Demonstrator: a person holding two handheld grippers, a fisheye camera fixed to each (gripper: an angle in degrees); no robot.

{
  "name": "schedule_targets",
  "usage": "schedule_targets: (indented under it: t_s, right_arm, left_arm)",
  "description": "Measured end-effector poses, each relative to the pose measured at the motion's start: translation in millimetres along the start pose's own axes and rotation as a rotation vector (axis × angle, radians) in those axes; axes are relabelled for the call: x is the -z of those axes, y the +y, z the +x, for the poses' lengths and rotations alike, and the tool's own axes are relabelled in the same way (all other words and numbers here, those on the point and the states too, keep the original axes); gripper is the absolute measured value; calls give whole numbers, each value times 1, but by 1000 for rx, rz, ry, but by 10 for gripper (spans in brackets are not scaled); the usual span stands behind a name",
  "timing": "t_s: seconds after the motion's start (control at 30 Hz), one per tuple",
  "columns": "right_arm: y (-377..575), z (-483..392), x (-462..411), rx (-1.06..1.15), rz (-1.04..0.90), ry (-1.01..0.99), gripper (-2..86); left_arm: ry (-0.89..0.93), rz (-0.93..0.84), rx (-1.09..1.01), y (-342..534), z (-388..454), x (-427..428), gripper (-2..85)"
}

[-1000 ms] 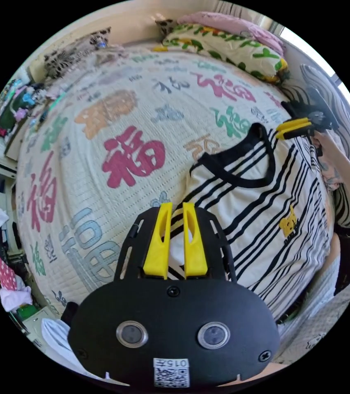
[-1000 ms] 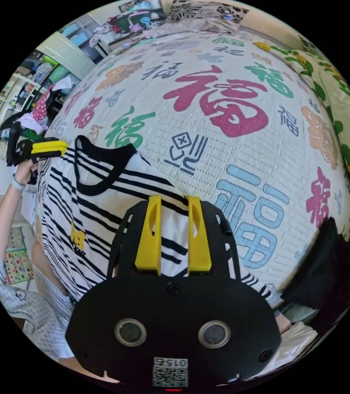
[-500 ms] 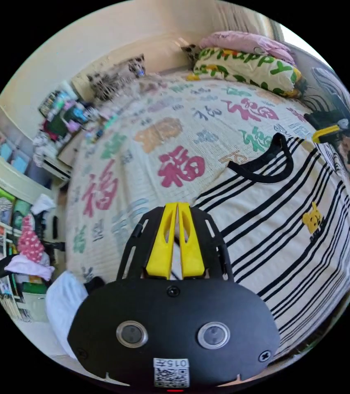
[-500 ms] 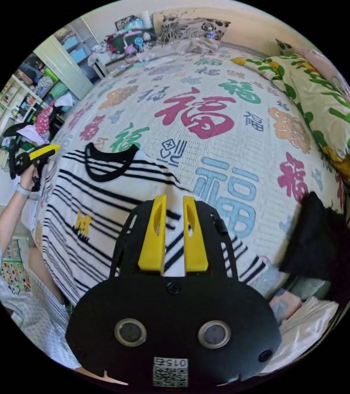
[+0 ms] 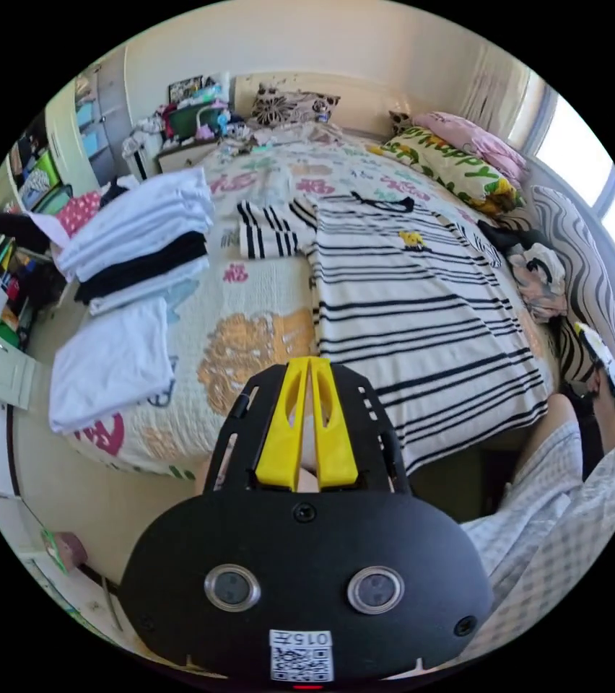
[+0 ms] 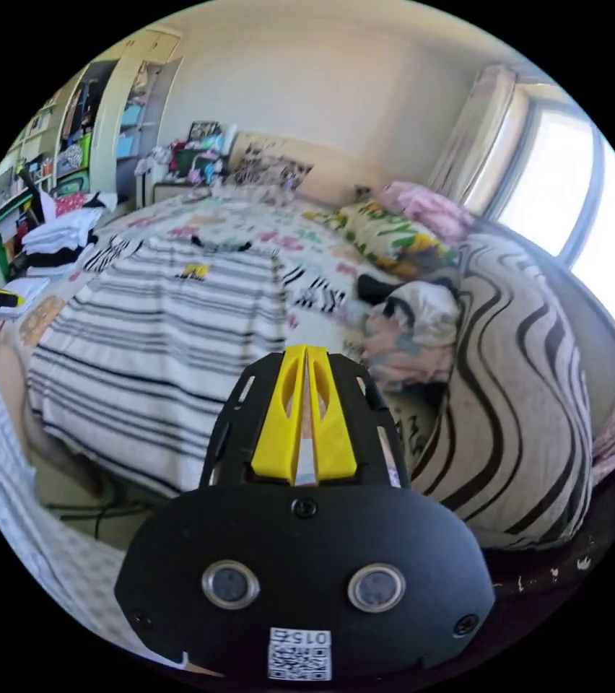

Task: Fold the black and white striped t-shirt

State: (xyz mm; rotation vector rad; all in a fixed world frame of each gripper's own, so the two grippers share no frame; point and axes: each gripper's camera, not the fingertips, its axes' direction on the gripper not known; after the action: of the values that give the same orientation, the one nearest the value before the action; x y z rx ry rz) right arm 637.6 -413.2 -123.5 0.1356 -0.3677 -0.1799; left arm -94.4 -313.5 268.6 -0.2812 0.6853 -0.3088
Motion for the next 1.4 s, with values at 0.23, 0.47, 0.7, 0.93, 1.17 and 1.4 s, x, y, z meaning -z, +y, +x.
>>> schedule_targets:
  t_s: [0.23, 0.47, 0.7, 0.93, 1.17, 1.4]
  right_arm:
    - [43, 44, -79, -179, -522, -443, 58]
    - [50, 26, -124, -102, -718, -484, 67]
    - [66, 26, -115, -126, -672, -504, 3]
    - [80, 25, -114, -138, -685, -485, -2]
    - [87, 1, -129, -78, -794, -465, -1]
    - [103, -11, -93, -16, -711, -406, -3]
  left_arm:
    - [151, -297, 50, -8, -7, -63, 40]
    - [106, -438, 22, -24, 9, -99, 76]
    - [192, -412, 59, -19, 2, -98, -1]
    - [121, -420, -60, -19, 19, -97, -7]
    - [57, -513, -105, -13, 45, -131, 0]
    - [-1, -432, -115, 15, 47, -120, 11]
